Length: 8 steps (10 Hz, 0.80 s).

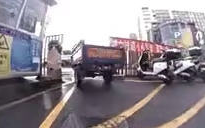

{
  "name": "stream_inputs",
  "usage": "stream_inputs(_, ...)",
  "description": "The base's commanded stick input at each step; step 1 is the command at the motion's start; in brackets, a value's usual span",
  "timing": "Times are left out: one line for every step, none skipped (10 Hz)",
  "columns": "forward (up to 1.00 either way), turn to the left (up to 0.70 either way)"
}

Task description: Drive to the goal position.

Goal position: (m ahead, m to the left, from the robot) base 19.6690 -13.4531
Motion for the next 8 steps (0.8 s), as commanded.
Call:
stream_inputs(0.7, 0.0)
stream_inputs(0.7, 0.0)
stream_inputs(0.7, 0.0)
stream_inputs(0.7, 0.0)
stream_inputs(0.7, 0.01)
stream_inputs(0.7, 0.02)
stream_inputs(0.7, 0.08)
stream_inputs(0.7, 0.13)
